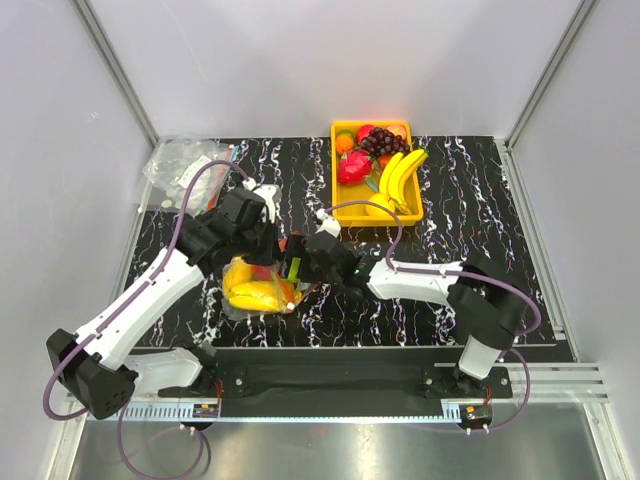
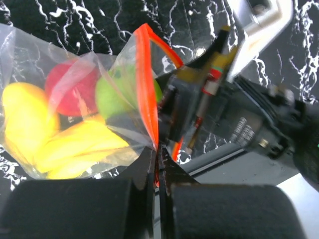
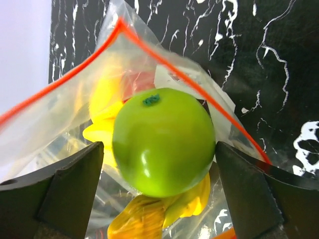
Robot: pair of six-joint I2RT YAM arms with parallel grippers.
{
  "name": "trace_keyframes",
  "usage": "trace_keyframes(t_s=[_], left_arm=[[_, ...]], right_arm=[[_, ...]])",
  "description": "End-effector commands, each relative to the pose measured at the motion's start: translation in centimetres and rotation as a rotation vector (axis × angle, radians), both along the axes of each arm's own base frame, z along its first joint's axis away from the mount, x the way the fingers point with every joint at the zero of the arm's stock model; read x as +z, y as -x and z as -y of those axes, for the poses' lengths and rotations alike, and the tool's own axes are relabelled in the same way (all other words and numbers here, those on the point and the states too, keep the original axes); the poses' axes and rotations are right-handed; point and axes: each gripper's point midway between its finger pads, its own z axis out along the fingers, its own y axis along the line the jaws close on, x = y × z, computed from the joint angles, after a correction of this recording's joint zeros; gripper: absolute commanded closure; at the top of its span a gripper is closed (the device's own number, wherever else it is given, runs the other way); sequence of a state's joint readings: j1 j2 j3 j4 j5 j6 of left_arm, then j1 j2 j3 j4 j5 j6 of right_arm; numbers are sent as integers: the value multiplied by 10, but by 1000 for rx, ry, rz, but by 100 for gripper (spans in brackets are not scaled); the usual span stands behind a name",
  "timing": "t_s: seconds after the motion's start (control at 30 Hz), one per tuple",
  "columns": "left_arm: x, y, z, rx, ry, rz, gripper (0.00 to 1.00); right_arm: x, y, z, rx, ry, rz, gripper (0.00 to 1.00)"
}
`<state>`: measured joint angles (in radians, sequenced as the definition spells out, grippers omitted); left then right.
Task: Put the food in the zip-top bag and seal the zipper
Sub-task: Place the fake fruit in the zipper food storage bag.
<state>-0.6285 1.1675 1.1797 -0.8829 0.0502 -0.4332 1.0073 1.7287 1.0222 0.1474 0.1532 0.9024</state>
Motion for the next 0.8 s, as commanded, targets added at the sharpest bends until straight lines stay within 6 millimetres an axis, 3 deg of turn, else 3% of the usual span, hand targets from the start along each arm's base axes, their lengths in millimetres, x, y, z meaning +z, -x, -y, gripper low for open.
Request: trace_keyframes(t_s=[0.0, 0.23, 0.33, 0.5, 0.6, 0.77], left_arm=[[9, -5, 8, -30, 75, 40, 100], [-3, -6, 7, -38, 85, 16, 100], [-2, -6, 6, -42, 77, 19, 100], [1, -6, 2, -35, 68, 31, 100], [1, -5, 1, -37, 64, 35, 100], [1, -4, 1, -41, 71, 30, 100]], right_arm=[[46, -7, 4, -62, -71, 96, 0], [62, 6, 30, -69, -43, 90, 0], [72, 10, 41, -79, -34, 99, 7], [63, 14, 67, -96, 132, 76, 34], [51, 16, 81, -112, 221, 48, 40], [37, 15, 80, -80, 199, 25, 44]])
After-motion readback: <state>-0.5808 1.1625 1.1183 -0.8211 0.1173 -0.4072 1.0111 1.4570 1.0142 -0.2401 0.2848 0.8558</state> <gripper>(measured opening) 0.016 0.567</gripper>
